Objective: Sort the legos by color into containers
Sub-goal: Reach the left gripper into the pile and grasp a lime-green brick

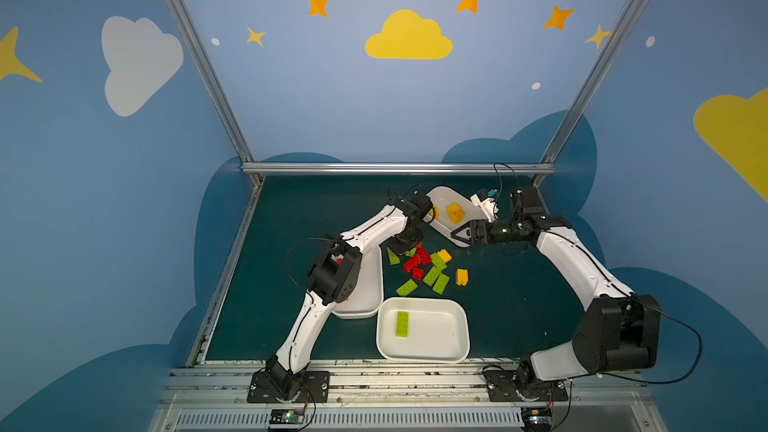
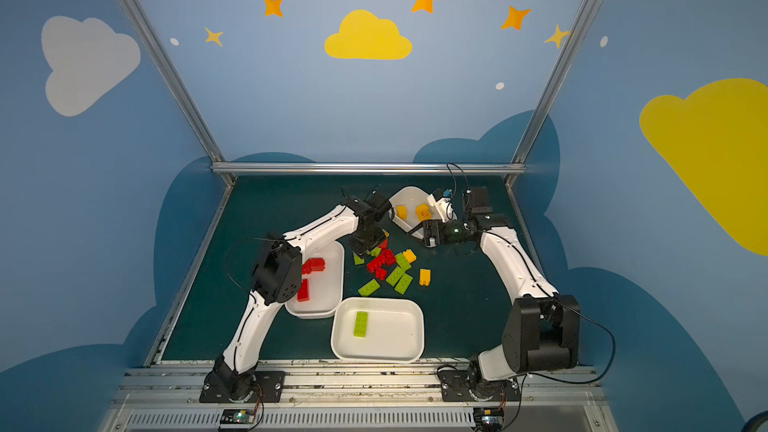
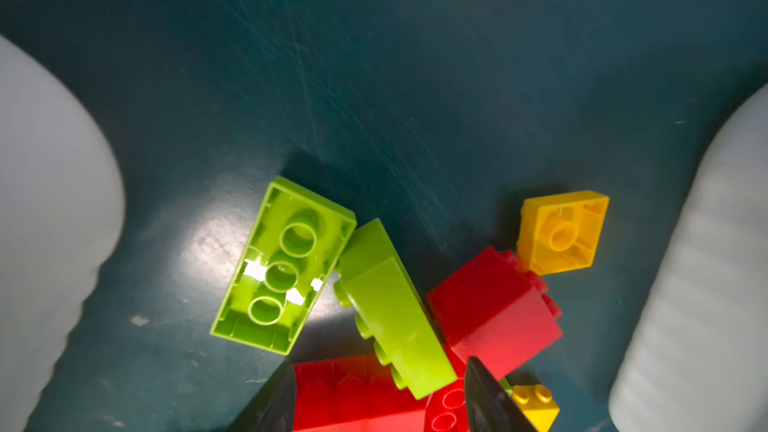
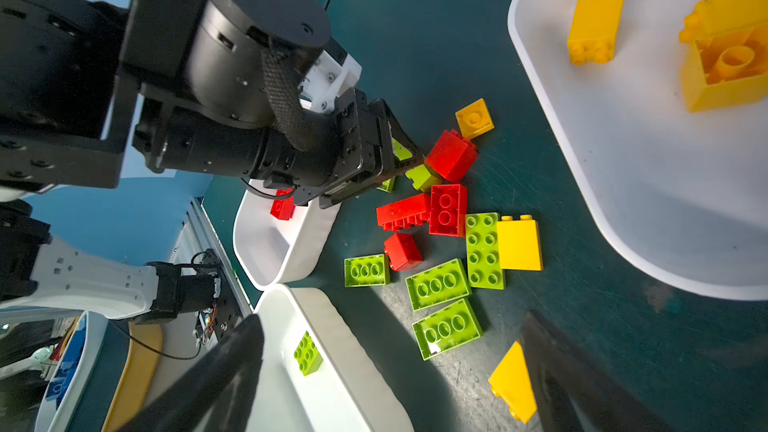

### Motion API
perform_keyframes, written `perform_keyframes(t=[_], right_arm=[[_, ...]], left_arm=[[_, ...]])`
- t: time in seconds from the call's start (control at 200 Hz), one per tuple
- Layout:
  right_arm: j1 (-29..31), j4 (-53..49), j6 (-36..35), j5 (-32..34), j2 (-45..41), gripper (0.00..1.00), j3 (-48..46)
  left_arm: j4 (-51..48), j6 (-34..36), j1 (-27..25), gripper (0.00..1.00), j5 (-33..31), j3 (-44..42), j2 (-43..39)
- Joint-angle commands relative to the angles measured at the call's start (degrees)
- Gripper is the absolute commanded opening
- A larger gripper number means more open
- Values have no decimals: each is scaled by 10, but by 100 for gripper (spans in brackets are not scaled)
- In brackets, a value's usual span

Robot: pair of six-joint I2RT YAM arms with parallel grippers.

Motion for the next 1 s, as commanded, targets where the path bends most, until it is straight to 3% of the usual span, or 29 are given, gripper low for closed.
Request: perform_keyframes(t=[0.0, 0.365, 0.991], right_arm=[[3, -2, -9, -8, 2, 95, 4], [4, -3, -9, -11, 4, 95, 2], [4, -9, -11, -11, -3, 95, 0]], left_arm=[[-4, -14, 2, 59, -6, 10, 15], [30, -21, 7, 44, -2, -19, 17], [61, -14, 8, 40, -6, -90, -31]])
